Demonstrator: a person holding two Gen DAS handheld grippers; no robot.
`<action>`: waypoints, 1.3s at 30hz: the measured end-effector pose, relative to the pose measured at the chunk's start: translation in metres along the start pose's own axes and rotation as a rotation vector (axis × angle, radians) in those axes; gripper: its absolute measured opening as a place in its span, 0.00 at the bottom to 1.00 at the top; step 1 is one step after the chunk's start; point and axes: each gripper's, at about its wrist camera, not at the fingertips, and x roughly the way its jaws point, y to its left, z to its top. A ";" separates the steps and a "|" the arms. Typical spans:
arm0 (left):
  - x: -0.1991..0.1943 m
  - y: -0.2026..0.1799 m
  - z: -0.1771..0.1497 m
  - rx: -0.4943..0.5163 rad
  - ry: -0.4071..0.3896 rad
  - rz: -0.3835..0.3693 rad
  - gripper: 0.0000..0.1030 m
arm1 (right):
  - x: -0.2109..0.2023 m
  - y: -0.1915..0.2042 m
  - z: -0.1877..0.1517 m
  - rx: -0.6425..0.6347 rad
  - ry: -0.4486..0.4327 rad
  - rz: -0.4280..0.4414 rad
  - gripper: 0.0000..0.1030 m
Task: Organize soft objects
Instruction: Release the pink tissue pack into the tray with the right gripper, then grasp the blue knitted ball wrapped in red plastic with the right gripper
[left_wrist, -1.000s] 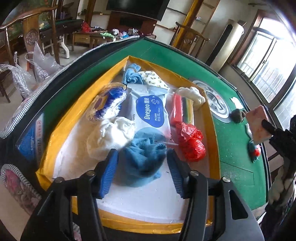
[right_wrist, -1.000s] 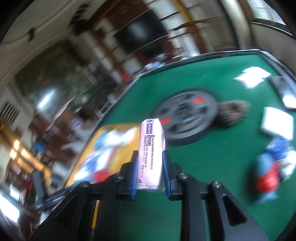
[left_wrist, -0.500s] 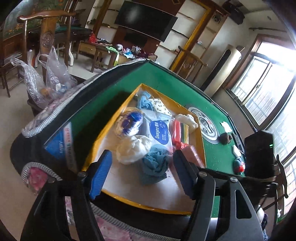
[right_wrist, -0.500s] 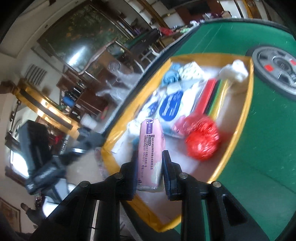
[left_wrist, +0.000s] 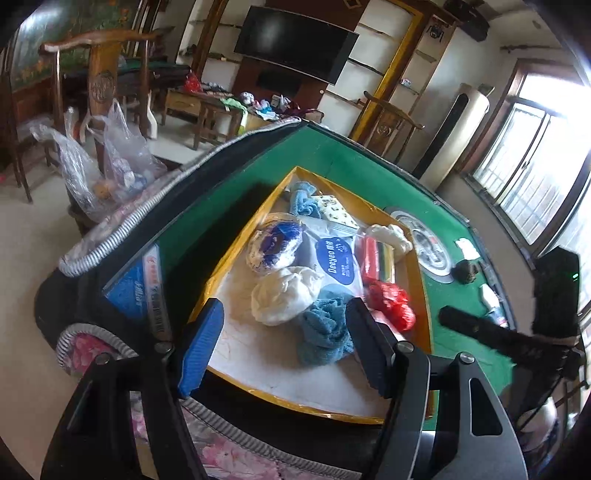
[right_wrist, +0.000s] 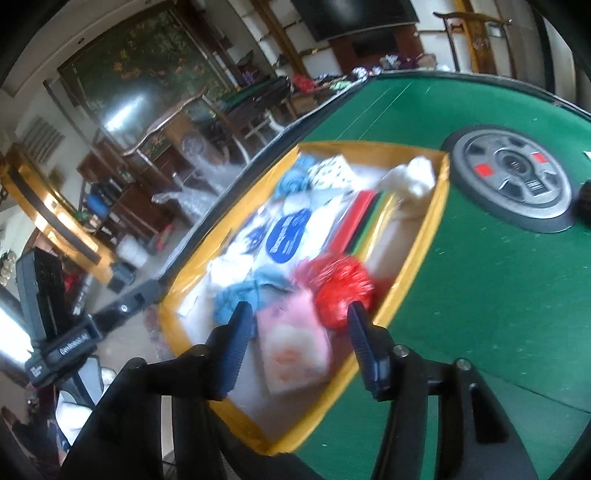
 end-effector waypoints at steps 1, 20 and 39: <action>-0.001 -0.004 -0.001 0.019 -0.009 0.028 0.66 | -0.002 -0.002 -0.001 0.003 -0.008 -0.008 0.48; -0.010 -0.062 -0.015 0.263 -0.077 0.271 0.71 | -0.029 -0.022 -0.027 -0.007 -0.074 -0.110 0.54; -0.011 -0.141 -0.031 0.405 -0.057 0.013 0.71 | -0.140 -0.169 -0.057 0.269 -0.238 -0.324 0.54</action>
